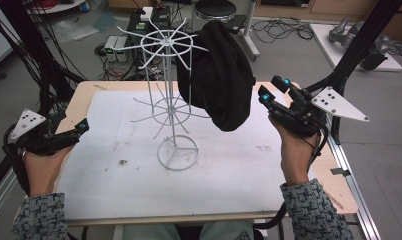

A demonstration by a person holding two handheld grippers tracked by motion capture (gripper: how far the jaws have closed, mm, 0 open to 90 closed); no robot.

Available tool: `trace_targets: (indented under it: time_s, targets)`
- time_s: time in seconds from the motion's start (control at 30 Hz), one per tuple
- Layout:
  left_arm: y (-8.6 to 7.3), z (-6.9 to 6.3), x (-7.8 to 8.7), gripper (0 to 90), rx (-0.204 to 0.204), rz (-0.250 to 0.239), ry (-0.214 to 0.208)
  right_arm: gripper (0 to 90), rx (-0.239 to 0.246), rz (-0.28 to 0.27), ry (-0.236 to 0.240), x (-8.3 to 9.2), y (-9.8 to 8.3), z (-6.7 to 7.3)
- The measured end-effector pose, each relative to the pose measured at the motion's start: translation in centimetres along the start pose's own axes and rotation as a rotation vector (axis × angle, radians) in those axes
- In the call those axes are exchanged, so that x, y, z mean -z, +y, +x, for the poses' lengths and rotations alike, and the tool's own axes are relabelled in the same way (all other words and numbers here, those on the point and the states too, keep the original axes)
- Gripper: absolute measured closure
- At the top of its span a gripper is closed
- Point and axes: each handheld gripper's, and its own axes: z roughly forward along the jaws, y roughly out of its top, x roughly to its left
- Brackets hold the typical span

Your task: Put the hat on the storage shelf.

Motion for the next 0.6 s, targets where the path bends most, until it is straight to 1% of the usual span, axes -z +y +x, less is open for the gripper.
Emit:
trace_targets:
  time_s: [0.13, 0.17, 0.37, 0.53, 0.6]
  targets:
    - [0.0, 0.0, 0.0, 18.4, -0.001, 0.002, 0.0, 47.5, 0.014, 0.011, -0.034, 0.9, -0.5, -0.8]
    - [0.0, 0.0, 0.0, 18.4, -0.001, 0.002, -0.001, 47.1, 0.008, 0.017, -0.043, 1.2, -0.7, -0.9]
    - [0.0, -0.1, -0.1, 18.4, -0.001, 0.002, -0.001, 43.9, 0.027, 0.042, -0.097, 2.7, -2.0, -2.0]
    - [0.0, -0.1, -0.3, 18.4, -0.001, 0.003, -0.003, 39.6, 0.007, 0.053, -0.147, 4.2, -3.4, -2.9]
    - [0.0, -0.2, -0.3, 18.4, -0.003, 0.005, -0.004, 37.2, 0.005, 0.061, -0.156, 4.6, -3.9, -3.2]
